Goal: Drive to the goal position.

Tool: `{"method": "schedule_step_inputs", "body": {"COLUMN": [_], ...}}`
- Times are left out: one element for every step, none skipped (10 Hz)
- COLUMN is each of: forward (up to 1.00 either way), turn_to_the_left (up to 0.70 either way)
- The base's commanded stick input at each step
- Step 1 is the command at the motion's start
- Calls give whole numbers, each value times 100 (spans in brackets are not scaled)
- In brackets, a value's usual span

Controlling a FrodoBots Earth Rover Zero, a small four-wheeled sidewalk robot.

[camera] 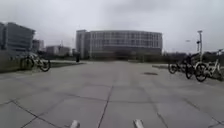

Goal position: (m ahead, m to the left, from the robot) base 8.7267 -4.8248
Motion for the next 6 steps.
{"method": "schedule_step_inputs", "body": {"forward": [100, 100, 100, 100, 100, 100], "turn_to_the_left": [0, 0, 0, 0, 0, 0]}}
